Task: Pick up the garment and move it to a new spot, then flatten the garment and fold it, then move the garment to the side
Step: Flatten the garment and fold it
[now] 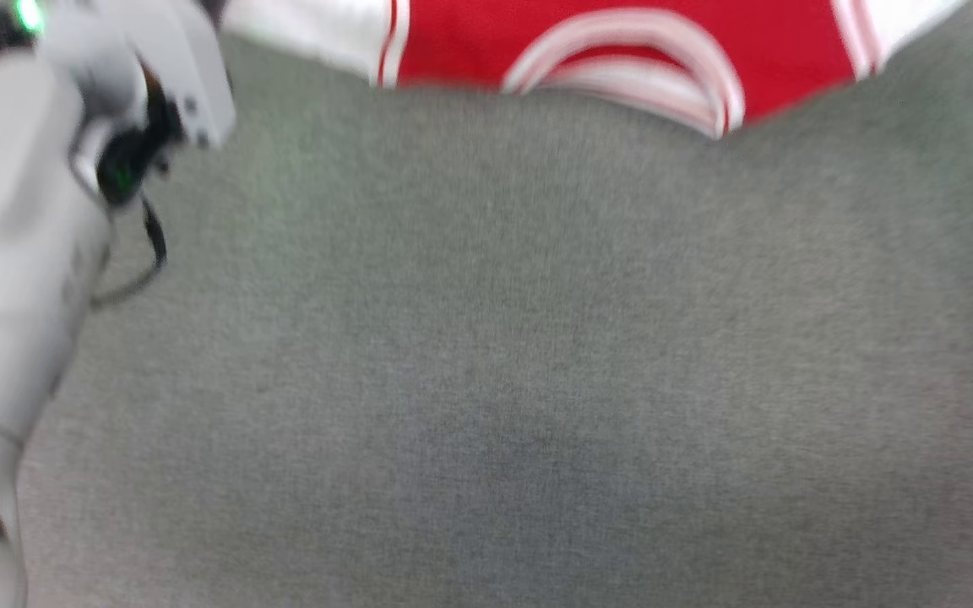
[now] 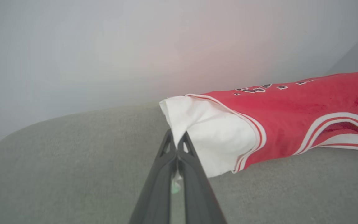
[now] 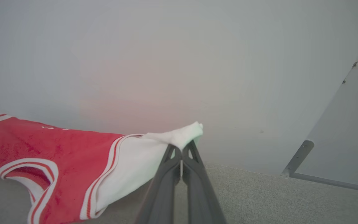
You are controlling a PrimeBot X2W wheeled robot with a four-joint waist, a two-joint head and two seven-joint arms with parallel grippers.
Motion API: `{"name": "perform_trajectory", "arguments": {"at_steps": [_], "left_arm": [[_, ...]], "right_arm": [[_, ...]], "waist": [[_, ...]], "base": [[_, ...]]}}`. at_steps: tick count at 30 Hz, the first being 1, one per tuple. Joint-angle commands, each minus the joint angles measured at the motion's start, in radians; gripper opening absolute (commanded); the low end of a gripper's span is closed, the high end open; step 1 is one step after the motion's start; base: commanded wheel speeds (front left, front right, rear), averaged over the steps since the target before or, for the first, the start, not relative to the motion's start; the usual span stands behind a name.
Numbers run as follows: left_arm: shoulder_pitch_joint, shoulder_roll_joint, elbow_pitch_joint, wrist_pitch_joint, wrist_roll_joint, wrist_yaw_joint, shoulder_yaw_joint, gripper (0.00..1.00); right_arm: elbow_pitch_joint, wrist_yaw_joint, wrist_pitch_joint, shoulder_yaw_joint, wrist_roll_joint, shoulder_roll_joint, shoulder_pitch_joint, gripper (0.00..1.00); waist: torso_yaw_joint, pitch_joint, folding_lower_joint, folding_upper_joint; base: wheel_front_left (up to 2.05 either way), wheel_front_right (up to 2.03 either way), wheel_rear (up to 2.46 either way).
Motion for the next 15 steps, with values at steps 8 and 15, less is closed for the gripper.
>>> {"name": "perform_trajectory", "arguments": {"at_steps": [8, 15], "left_arm": [[0.34, 0.103, -0.18, -0.014, -0.05, 0.04, -0.038, 0.0], [0.606, 0.233, -0.446, -0.016, -0.079, 0.17, -0.057, 0.0]], "right_arm": [[-0.22, -0.001, 0.157, 0.031, 0.151, -0.088, 0.379, 0.0], [-0.417, -0.001, 0.275, -0.012, 0.165, -0.132, 0.66, 0.0]], "waist": [[-0.037, -0.344, 0.0, -0.0001], [-0.054, -0.429, 0.0, -0.0001]], "base": [[0.0, 0.0, 0.0], [0.0, 0.0, 0.0]]}}
